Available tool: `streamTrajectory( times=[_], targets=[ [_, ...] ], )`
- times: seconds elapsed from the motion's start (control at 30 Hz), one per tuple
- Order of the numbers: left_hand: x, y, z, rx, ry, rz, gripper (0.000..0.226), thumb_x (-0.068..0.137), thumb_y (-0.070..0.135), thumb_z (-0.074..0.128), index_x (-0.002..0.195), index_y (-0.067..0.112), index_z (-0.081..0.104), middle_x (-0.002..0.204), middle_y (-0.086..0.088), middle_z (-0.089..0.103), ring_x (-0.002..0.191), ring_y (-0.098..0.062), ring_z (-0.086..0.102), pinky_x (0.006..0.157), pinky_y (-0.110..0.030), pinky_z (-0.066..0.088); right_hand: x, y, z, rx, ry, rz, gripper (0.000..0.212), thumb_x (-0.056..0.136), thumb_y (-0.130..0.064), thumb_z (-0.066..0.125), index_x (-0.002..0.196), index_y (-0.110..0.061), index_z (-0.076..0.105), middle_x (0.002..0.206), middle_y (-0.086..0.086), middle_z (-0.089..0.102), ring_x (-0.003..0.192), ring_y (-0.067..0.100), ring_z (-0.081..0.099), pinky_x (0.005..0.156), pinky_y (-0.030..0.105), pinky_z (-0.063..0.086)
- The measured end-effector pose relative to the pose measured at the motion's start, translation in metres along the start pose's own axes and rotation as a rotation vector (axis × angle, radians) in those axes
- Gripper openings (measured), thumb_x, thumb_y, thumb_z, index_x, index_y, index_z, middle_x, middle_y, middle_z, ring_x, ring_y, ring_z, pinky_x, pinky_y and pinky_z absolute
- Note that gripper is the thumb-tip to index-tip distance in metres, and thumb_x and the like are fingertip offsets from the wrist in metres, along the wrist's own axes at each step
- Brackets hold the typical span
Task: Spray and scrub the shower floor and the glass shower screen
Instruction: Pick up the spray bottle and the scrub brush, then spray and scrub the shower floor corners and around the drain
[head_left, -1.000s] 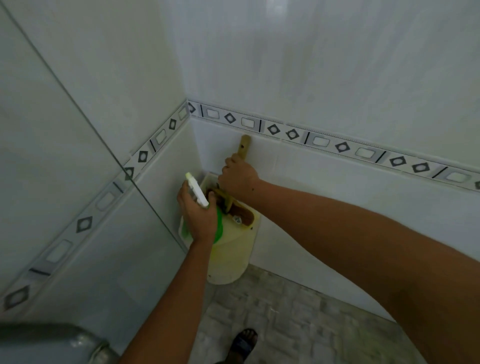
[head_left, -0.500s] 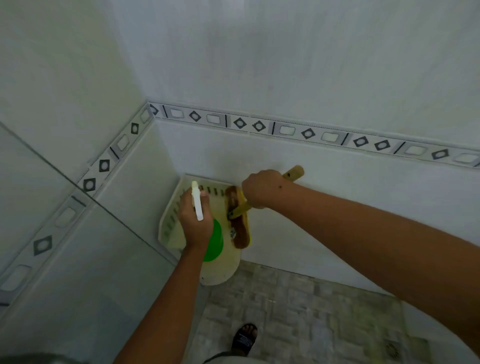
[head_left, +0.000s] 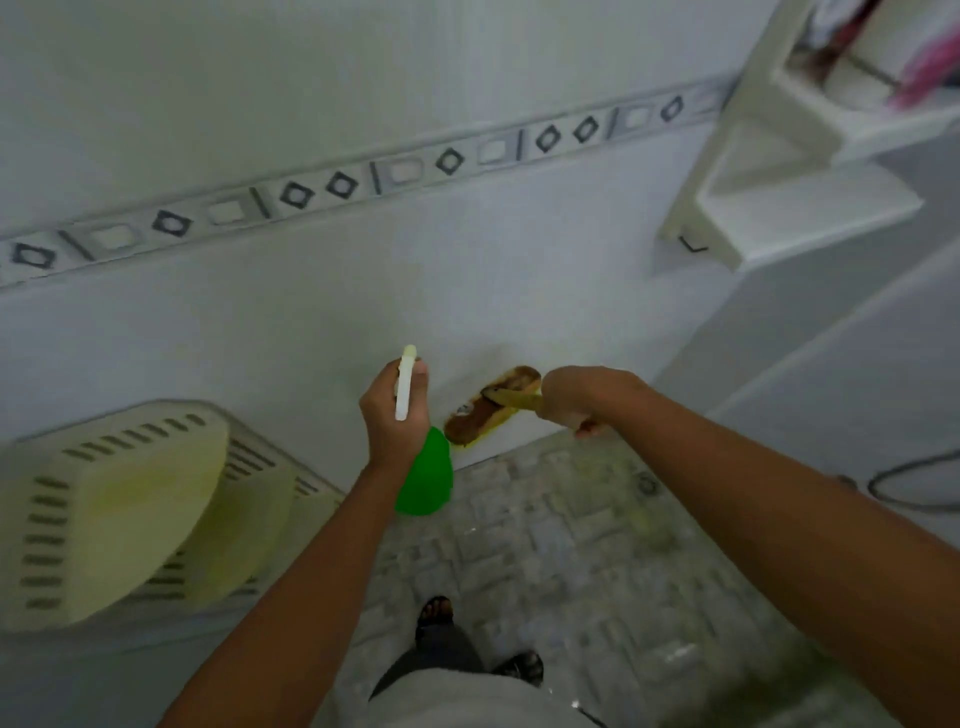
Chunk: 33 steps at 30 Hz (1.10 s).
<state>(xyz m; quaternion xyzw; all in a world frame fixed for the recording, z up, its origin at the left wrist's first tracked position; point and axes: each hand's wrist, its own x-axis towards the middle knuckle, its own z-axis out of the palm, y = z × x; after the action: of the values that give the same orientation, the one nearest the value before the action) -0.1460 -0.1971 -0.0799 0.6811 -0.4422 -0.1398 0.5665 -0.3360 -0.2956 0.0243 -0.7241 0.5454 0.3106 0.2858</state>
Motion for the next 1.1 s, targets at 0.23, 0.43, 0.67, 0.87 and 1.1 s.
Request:
streamTrajectory(
  times=[0.23, 0.43, 0.67, 0.87, 1.1],
  targets=[
    [-0.027, -0.035, 0.158, -0.050, -0.354, -0.006, 0.037, 0.106, 0.027, 0.060, 0.075, 0.008, 0.057, 0.056, -0.015, 0.046, 0.048, -0.036, 0.049, 0.047, -0.043, 0.040, 0.046, 0.121, 0.087, 0.625, -0.051, 0.112, 0.045, 0.105, -0.011, 0.039, 0.148, -0.024, 0.036, 0.128, 0.017, 0.048, 0.102, 0.035, 0.062, 0.080, 0.043, 0.058],
    [-0.071, -0.166, 0.285, 0.013, -0.642, 0.050, 0.038, 0.107, 0.022, 0.060, 0.072, 0.010, 0.053, 0.056, -0.003, 0.044, 0.047, -0.024, 0.046, 0.048, -0.032, 0.036, 0.175, 0.197, 0.215, 1.019, -0.107, 0.362, 0.011, 0.102, -0.015, 0.046, 0.112, -0.013, 0.050, 0.104, 0.017, 0.055, 0.081, 0.030, 0.064, 0.060, 0.035, 0.053],
    [-0.128, -0.380, 0.395, 0.089, -0.946, 0.138, 0.036, 0.106, 0.017, 0.061, 0.073, 0.003, 0.056, 0.058, 0.004, 0.043, 0.049, -0.002, 0.042, 0.051, -0.015, 0.030, 0.346, 0.232, 0.409, 1.097, -0.091, 0.471, 0.026, 0.101, -0.029, 0.051, 0.088, -0.007, 0.052, 0.090, 0.015, 0.062, 0.078, 0.029, 0.067, 0.072, 0.041, 0.058],
    [-0.161, -0.522, 0.468, 0.128, -1.039, 0.181, 0.033, 0.103, 0.021, 0.065, 0.074, 0.006, 0.059, 0.059, -0.006, 0.052, 0.049, -0.017, 0.046, 0.048, -0.021, 0.033, 0.457, 0.242, 0.512, 1.162, -0.080, 0.534, 0.029, 0.101, -0.033, 0.051, 0.079, -0.013, 0.051, 0.075, 0.007, 0.060, 0.057, 0.020, 0.062, 0.049, 0.032, 0.055],
    [-0.186, -0.624, 0.535, 0.154, -1.088, 0.188, 0.040, 0.099, 0.029, 0.065, 0.069, 0.003, 0.058, 0.055, -0.001, 0.050, 0.048, -0.012, 0.045, 0.049, -0.029, 0.035, 0.551, 0.257, 0.575, 1.178, -0.050, 0.546, 0.029, 0.102, -0.031, 0.047, 0.081, -0.011, 0.049, 0.079, 0.011, 0.061, 0.057, 0.021, 0.061, 0.043, 0.025, 0.048]
  ],
)
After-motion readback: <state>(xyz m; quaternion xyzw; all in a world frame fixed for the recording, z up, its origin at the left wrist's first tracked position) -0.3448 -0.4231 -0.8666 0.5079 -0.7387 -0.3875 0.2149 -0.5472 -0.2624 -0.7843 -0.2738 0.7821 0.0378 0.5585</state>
